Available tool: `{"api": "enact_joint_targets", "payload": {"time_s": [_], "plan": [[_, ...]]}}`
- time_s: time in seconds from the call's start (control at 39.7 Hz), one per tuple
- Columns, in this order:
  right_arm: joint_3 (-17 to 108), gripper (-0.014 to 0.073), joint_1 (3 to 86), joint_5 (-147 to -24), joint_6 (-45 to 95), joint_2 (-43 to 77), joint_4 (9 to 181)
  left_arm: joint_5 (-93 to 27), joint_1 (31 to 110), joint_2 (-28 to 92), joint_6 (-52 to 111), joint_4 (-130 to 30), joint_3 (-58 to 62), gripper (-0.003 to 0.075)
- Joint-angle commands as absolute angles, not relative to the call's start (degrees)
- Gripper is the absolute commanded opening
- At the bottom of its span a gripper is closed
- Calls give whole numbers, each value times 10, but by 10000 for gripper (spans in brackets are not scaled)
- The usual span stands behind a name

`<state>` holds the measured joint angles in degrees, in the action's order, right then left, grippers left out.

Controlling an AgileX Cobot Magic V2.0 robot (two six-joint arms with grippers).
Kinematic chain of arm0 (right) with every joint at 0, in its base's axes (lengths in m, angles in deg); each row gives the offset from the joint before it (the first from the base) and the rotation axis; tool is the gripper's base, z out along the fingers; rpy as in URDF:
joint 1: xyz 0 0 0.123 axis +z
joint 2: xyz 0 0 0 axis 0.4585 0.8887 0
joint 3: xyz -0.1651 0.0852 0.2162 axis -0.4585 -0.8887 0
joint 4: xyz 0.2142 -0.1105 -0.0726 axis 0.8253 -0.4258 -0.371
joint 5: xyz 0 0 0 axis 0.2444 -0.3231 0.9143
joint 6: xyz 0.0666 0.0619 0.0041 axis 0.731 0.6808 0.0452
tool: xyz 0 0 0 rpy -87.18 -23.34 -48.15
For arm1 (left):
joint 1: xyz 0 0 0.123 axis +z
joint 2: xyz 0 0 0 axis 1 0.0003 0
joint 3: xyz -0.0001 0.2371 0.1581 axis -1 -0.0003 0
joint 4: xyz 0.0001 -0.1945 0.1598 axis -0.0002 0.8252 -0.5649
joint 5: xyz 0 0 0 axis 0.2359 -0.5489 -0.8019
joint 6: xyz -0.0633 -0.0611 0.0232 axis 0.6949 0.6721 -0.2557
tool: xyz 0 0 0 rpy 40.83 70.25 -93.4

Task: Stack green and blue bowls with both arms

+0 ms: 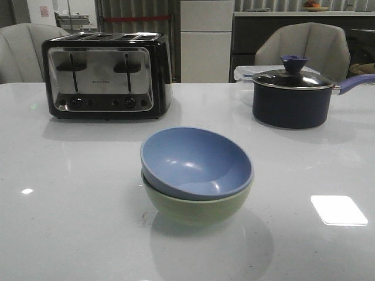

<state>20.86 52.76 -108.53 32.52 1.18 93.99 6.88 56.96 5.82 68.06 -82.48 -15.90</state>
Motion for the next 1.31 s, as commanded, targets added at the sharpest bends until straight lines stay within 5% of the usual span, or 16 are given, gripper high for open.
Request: {"api": "enact_joint_targets", "payload": {"time_s": [0.0, 0.13, 0.4, 1.13, 1.28], "plan": [[224, 434, 528, -1054, 321, 8, 937, 26, 564, 58, 687, -829, -149, 403], [224, 400, 528, -1058, 321, 8, 932, 14, 564, 59, 687, -829, -149, 384], [224, 48, 528, -1060, 321, 8, 932, -6, 564, 59, 687, -829, -149, 115], [224, 57, 528, -1061, 321, 8, 919, -16, 564, 52, 687, -829, -153, 93], [224, 57, 528, -1060, 321, 8, 919, -63, 621, 6, 687, -827, -182, 93]]}}
